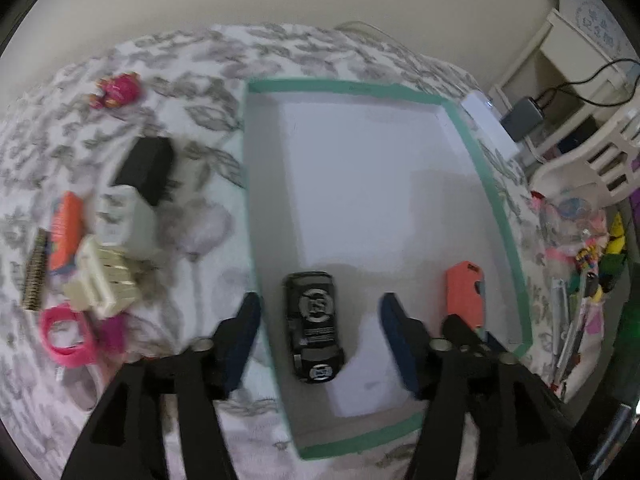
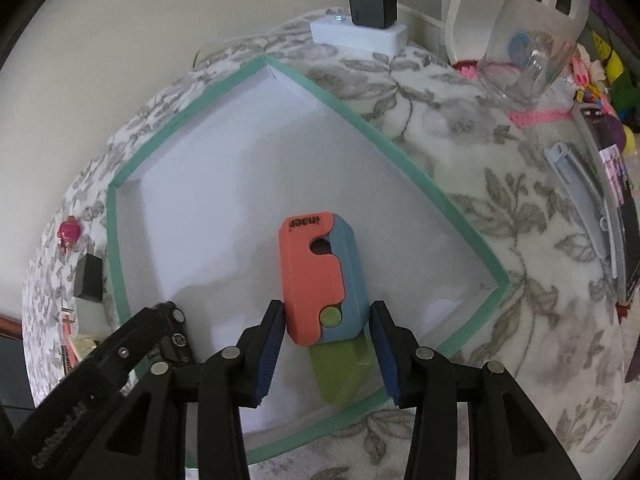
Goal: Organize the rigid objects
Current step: 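Carry the car and toy knife into the teal-rimmed tray and open both grippers, then grasp the red LION bottle with the right gripper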
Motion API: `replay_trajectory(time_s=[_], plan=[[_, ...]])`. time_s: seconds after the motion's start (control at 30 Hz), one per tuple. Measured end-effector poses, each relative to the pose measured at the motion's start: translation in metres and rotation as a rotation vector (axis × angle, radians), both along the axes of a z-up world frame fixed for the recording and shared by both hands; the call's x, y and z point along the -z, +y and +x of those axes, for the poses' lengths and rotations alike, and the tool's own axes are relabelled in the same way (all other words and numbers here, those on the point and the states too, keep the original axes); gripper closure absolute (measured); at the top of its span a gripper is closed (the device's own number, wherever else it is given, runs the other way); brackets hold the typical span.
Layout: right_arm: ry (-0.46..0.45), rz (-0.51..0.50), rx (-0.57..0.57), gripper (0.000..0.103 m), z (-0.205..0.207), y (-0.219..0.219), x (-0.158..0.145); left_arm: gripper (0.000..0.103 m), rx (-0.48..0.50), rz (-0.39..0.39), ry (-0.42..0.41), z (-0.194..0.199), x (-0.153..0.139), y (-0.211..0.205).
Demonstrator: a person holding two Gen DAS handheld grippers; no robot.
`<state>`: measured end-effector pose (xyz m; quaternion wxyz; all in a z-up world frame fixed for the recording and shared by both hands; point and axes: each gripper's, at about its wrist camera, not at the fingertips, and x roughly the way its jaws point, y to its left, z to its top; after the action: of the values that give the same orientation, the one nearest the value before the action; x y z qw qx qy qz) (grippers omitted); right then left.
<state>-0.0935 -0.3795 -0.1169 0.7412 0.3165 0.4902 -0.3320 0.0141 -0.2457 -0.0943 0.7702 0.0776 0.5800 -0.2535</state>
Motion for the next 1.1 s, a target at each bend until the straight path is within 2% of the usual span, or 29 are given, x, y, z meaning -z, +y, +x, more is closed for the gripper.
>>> replay_trajectory(time_s=[0.17, 0.3, 0.37, 0.47, 0.6, 0.67, 0.77, 1.1], plan=[[-0.03, -0.07, -0.057, 0.056, 0.01, 0.016, -0.02, 0.032, -0.032, 0.008, -0.059, 0.005, -0.019, 0.017], [-0.023, -0.105, -0.119, 0.053, 0.023, 0.033, -0.024, 0.03, -0.1, 0.027, -0.106, 0.015, -0.032, 0.041], [-0.017, -0.109, -0.151, 0.051, 0.031, 0.043, -0.022, 0.023, -0.149, 0.045, -0.132, 0.022, -0.037, 0.055], [-0.021, -0.091, -0.184, 0.046, 0.038, 0.053, -0.018, 0.018, -0.222, 0.065, -0.15, 0.031, -0.041, 0.077], [-0.021, -0.063, -0.233, 0.043, 0.048, 0.068, -0.014, 0.017, -0.32, 0.114, -0.142, 0.045, -0.039, 0.114], [-0.032, -0.05, -0.266, 0.033, 0.052, 0.078, -0.013, 0.009, -0.359, 0.123, -0.118, 0.05, -0.034, 0.131], [-0.049, -0.044, -0.301, 0.024, 0.059, 0.093, -0.014, 0.006, -0.418, 0.119, -0.071, 0.057, -0.029, 0.157], [-0.045, -0.04, -0.425, 0.022, 0.08, 0.143, -0.014, 0.003, -0.513, 0.163, -0.05, 0.055, -0.024, 0.203]])
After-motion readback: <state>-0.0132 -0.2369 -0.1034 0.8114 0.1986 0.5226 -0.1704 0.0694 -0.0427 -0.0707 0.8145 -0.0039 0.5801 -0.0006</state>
